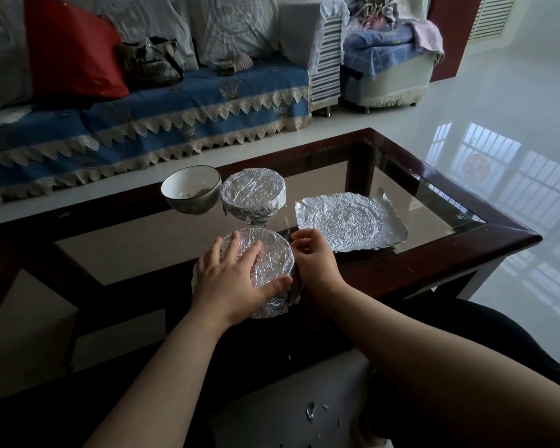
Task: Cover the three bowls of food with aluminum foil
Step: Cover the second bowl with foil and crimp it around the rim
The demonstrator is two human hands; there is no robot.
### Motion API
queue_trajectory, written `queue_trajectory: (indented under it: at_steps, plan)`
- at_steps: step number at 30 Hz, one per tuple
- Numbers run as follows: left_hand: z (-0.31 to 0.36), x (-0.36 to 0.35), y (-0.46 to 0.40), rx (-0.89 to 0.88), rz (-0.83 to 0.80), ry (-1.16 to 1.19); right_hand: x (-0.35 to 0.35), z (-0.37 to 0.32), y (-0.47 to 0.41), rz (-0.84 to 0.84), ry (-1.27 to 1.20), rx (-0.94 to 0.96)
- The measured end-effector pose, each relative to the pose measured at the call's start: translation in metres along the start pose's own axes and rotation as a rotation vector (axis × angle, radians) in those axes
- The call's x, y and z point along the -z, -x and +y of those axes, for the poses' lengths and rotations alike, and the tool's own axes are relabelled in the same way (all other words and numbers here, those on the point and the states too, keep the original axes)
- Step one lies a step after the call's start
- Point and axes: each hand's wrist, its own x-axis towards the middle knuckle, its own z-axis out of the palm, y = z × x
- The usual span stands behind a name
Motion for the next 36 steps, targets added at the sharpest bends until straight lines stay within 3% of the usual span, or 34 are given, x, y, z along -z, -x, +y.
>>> queue_trajectory:
  at_steps: [5,10,15,27,36]
  plan:
    - [0.005,0.0,0.0,0.066,0.002,0.031,0.006,-0.004,-0.002,-0.057,0.161,0.086]
    - [0.013,0.001,0.003,0.146,0.015,0.056,0.012,0.001,0.001,-0.142,-0.119,0.005]
    - [0.016,0.0,0.002,0.172,0.031,0.06,0.011,0.01,0.013,-0.182,0.0,0.09]
    - [0.015,-0.002,0.001,0.173,0.022,0.037,0.002,0.017,0.016,-0.033,0.109,0.08]
    - [0.017,-0.002,0.0,0.19,0.013,0.037,-0.007,0.012,0.016,0.025,-0.101,-0.091]
